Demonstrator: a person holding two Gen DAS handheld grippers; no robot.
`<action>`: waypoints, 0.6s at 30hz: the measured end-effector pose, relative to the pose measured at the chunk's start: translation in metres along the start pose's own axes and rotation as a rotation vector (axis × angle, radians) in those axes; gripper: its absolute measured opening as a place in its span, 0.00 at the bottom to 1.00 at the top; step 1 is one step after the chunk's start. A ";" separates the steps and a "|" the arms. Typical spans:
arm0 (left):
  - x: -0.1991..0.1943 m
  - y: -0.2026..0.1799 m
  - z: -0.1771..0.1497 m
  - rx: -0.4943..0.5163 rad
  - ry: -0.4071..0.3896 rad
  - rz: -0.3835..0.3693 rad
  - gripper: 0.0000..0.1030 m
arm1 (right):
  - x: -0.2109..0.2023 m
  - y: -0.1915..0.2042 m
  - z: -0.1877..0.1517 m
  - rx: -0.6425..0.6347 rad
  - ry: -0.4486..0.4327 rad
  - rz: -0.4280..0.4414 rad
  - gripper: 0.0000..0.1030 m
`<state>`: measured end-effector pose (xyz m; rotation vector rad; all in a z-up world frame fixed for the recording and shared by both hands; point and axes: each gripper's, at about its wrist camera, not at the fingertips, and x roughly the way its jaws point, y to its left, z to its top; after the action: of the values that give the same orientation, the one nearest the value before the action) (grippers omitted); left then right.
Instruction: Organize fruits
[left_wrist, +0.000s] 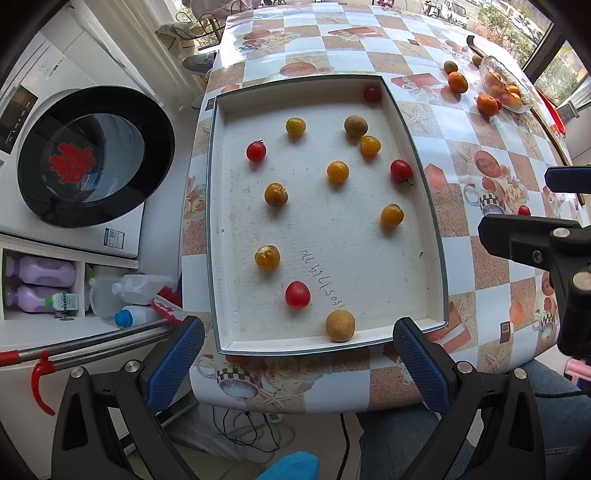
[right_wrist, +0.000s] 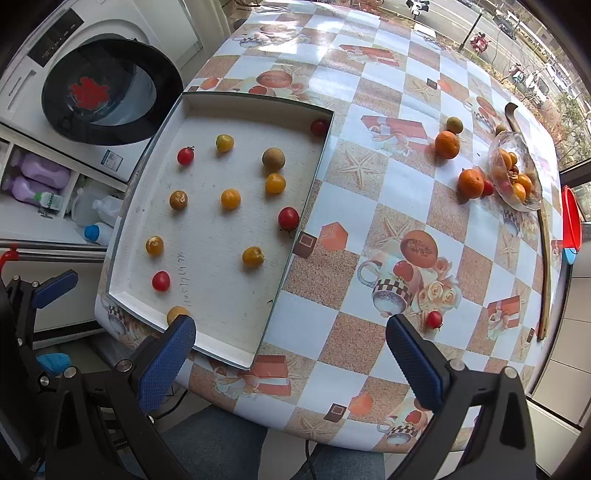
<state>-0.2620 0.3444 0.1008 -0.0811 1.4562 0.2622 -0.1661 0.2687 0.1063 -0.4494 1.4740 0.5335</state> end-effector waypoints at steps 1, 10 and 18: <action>0.000 0.000 0.000 -0.001 0.000 -0.003 1.00 | 0.000 0.000 0.000 -0.003 0.001 0.000 1.00; -0.001 -0.002 -0.002 0.011 -0.001 0.005 1.00 | 0.004 0.003 0.000 -0.019 0.012 0.008 1.00; 0.000 -0.004 0.001 0.013 0.004 0.000 1.00 | 0.005 0.005 -0.001 -0.018 0.012 0.008 1.00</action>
<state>-0.2606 0.3409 0.1002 -0.0717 1.4618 0.2528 -0.1696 0.2730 0.1011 -0.4618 1.4842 0.5510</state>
